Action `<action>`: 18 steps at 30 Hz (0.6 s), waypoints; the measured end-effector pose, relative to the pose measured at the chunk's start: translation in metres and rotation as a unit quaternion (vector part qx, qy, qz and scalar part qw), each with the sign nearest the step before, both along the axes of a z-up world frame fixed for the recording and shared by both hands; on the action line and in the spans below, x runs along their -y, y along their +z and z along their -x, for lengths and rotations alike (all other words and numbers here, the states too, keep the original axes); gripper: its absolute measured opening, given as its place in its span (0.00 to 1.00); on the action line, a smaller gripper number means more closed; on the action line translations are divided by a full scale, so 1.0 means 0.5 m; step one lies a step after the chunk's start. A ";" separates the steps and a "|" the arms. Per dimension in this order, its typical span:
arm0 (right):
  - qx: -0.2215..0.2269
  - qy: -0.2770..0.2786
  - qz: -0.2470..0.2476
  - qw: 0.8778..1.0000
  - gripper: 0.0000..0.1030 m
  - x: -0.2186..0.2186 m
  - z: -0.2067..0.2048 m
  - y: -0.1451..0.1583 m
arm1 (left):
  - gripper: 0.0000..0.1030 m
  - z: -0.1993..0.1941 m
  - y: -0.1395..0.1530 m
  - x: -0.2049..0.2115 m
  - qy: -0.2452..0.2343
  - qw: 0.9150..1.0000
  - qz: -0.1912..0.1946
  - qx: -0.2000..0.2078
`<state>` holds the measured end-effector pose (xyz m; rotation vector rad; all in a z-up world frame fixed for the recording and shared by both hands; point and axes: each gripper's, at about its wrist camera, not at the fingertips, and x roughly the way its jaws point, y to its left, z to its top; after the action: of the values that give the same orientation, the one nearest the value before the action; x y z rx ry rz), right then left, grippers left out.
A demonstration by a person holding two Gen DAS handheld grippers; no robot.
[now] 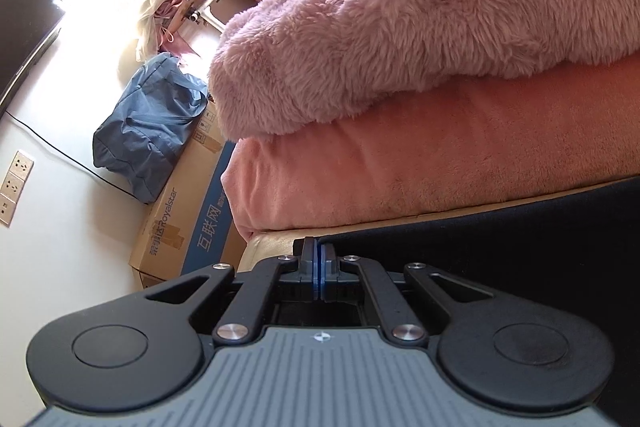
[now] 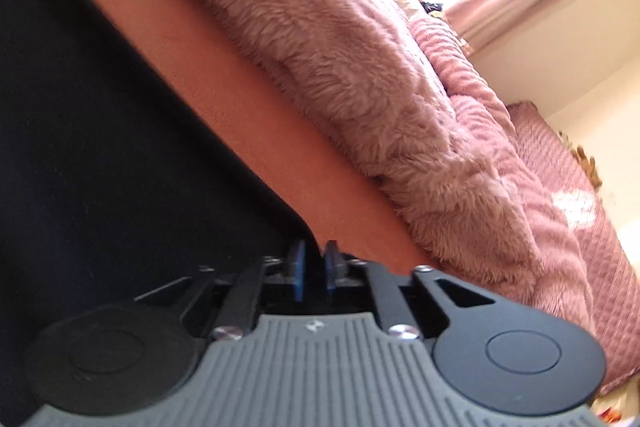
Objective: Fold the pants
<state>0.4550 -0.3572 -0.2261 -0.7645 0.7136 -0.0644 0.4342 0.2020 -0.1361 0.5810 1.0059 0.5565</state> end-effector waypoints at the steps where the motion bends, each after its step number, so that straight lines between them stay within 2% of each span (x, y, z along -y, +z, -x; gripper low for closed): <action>1: 0.010 -0.012 -0.032 0.999 0.38 0.019 0.015 0.022 | 0.01 0.001 0.000 0.000 -0.002 1.000 0.000 0.001; 3: 0.030 -0.041 -0.116 0.992 0.39 0.077 0.032 0.067 | 0.01 0.003 0.002 -0.002 -0.003 1.000 0.002 0.002; 5: 0.035 -0.080 -0.198 0.976 0.39 0.146 0.036 0.095 | 0.01 0.004 0.002 -0.002 -0.003 1.000 0.004 0.001; 7: 0.027 -0.103 -0.292 0.950 0.36 0.222 0.027 0.108 | 0.01 0.005 0.002 0.001 -0.004 1.000 0.002 0.001; 9: 0.018 -0.107 -0.353 0.929 0.36 0.273 0.015 0.107 | 0.01 0.006 0.002 0.003 0.000 1.000 0.001 0.000; 10: 0.010 -0.104 -0.366 0.925 0.36 0.285 0.003 0.100 | 0.01 0.006 0.003 0.004 0.002 1.000 0.000 -0.002; 14: -0.012 -0.086 -0.371 0.925 0.31 0.295 -0.035 0.071 | 0.01 0.005 0.010 0.015 0.005 1.000 -0.011 -0.007; 18: -0.034 -0.091 -0.415 0.905 0.32 0.326 -0.063 0.035 | 0.01 0.003 0.018 0.025 0.002 1.000 -0.023 -0.012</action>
<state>0.4866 -0.5203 -0.2087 0.1213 0.7884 0.0962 0.4326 0.1894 -0.1272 0.6276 1.0192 0.5783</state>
